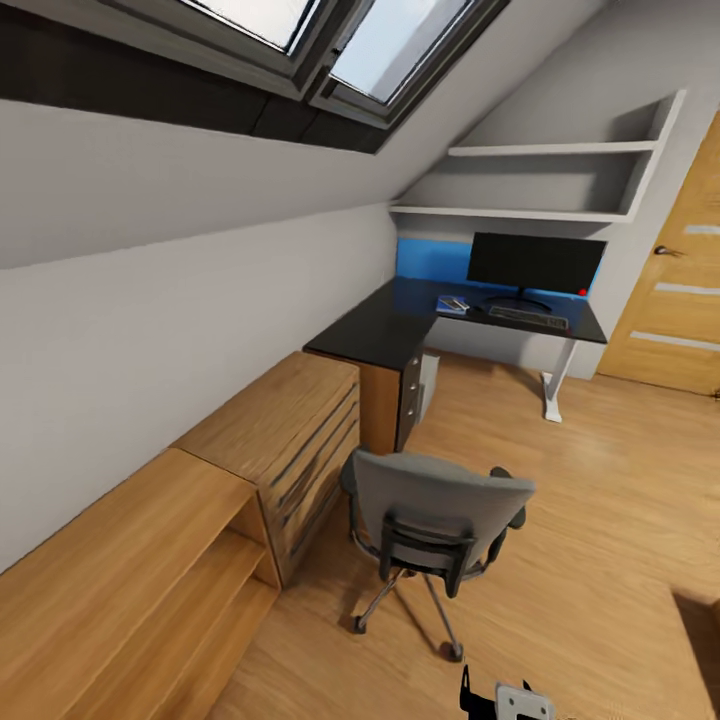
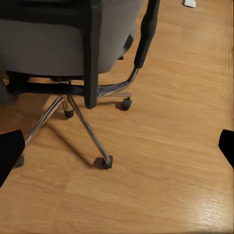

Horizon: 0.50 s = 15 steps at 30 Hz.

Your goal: In the bedroom, organize the workspace by keeping the computer under the desk, ensuring the monitor is on the desk, placing the keyboard on the desk next to the monitor, placing the mouse on the desk next to the keyboard, moving the folder from the swivel chair onto the desk next to the mouse, stacking the notebook on top of the folder with the pen on top of the notebook, and positioning the swivel chair next to the desk.

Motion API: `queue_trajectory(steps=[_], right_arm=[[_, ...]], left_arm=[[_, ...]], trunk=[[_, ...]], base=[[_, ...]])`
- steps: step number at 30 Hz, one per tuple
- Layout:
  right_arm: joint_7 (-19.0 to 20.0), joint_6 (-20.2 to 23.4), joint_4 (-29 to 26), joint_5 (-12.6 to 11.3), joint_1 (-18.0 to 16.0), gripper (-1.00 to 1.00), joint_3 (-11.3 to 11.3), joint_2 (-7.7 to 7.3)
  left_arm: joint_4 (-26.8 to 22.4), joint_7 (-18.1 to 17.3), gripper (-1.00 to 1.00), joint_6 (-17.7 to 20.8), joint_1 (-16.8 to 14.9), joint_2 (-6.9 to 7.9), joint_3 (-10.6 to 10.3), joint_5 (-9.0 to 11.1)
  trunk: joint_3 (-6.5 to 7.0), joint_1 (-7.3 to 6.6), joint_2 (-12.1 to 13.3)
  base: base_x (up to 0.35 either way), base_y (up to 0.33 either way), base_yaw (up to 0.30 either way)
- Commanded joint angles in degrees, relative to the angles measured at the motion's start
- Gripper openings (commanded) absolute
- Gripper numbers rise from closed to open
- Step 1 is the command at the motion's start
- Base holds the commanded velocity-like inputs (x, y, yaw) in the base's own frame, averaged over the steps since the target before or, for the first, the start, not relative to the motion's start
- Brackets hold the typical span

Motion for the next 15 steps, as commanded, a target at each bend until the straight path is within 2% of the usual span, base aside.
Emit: queue_trajectory(steps=[1, 15], right_arm=[[-0.21, -0.18, 0.07, -0.47, -0.07, 1.00, 0.50, 0.00], [-0.21, -0.17, 0.07, -0.48, -0.07, 1.00, 0.47, -0.06]], left_arm=[[-0.24, 0.56, 1.00, -0.16, -0.04, 0.08, -0.47, 0.17], [-0.24, 0.56, 1.00, -0.16, -0.06, 0.16, -0.40, 0.26]], trunk=[[-0.12, 0.05, -0.12], [-0.12, 0.05, -0.12]], base=[[0.115, 0.112, -0.300], [0.024, 0.028, -0.300]])
